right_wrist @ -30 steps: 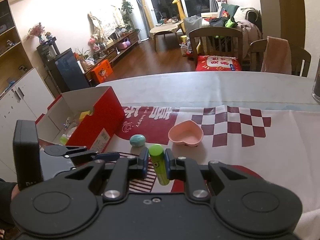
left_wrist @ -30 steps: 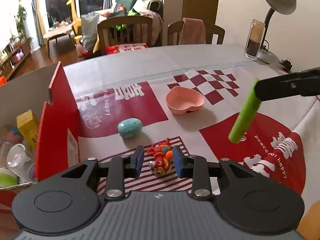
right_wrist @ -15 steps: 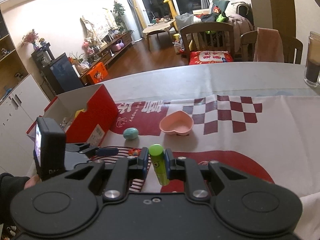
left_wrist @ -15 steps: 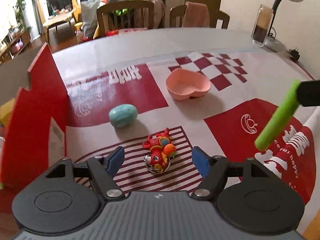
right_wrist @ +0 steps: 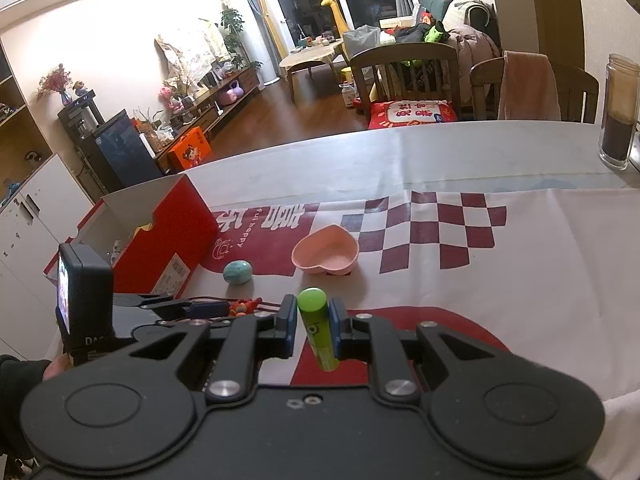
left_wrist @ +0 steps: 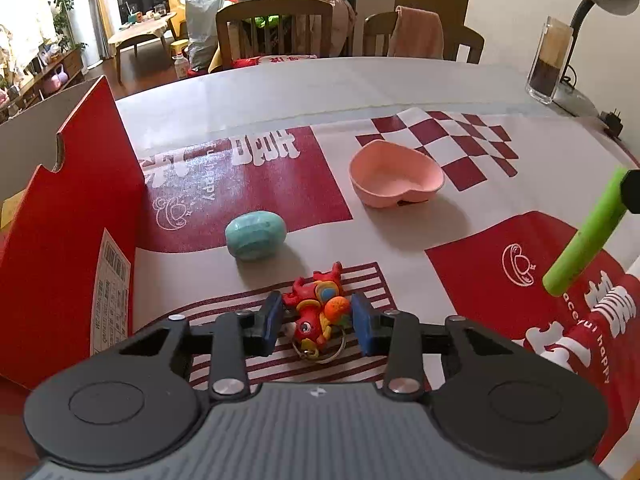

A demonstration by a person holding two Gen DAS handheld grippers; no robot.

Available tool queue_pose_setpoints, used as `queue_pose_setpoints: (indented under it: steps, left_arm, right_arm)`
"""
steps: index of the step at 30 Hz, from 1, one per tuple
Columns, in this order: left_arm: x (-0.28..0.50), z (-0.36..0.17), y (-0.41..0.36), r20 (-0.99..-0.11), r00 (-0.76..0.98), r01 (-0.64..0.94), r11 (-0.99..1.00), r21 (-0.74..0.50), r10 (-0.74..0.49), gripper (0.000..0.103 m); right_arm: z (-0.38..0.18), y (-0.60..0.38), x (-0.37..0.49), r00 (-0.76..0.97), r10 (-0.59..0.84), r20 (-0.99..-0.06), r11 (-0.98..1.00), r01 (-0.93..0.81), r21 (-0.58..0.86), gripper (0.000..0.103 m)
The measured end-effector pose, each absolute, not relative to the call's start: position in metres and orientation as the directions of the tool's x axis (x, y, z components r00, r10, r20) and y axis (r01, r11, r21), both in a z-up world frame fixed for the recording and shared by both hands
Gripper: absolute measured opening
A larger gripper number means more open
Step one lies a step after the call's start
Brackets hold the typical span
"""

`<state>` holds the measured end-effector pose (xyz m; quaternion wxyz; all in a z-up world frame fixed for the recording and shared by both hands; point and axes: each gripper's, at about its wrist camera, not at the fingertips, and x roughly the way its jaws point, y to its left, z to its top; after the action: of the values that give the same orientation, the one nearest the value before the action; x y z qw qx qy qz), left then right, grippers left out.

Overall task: Organize rigid objects
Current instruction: 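Carry the green marker and keychain figure with both grippers over the box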

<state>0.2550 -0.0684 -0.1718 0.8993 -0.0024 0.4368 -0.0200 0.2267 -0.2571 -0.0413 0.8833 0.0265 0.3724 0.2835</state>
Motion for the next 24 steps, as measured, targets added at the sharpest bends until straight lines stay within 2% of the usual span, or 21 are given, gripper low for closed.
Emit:
queue_pose_setpoints:
  steps: [10, 24]
  left_arm:
    - [0.244, -0.156, -0.064, -0.757, 0.649, 0.046, 0.997, -0.055, -0.071, 0.036]
    - [0.214, -0.099, -0.026, -0.689, 0.716, 0.047, 0.992, -0.117, -0.115, 0.036]
  right_arm:
    - [-0.031, -0.249, 0.225, 0.569, 0.525, -0.633, 0.834, -0.491, 0.250, 0.015]
    - [0.006, -0.203, 0.200, 0.599, 0.547, -0.585, 0.820, -0.523, 0.232, 0.015]
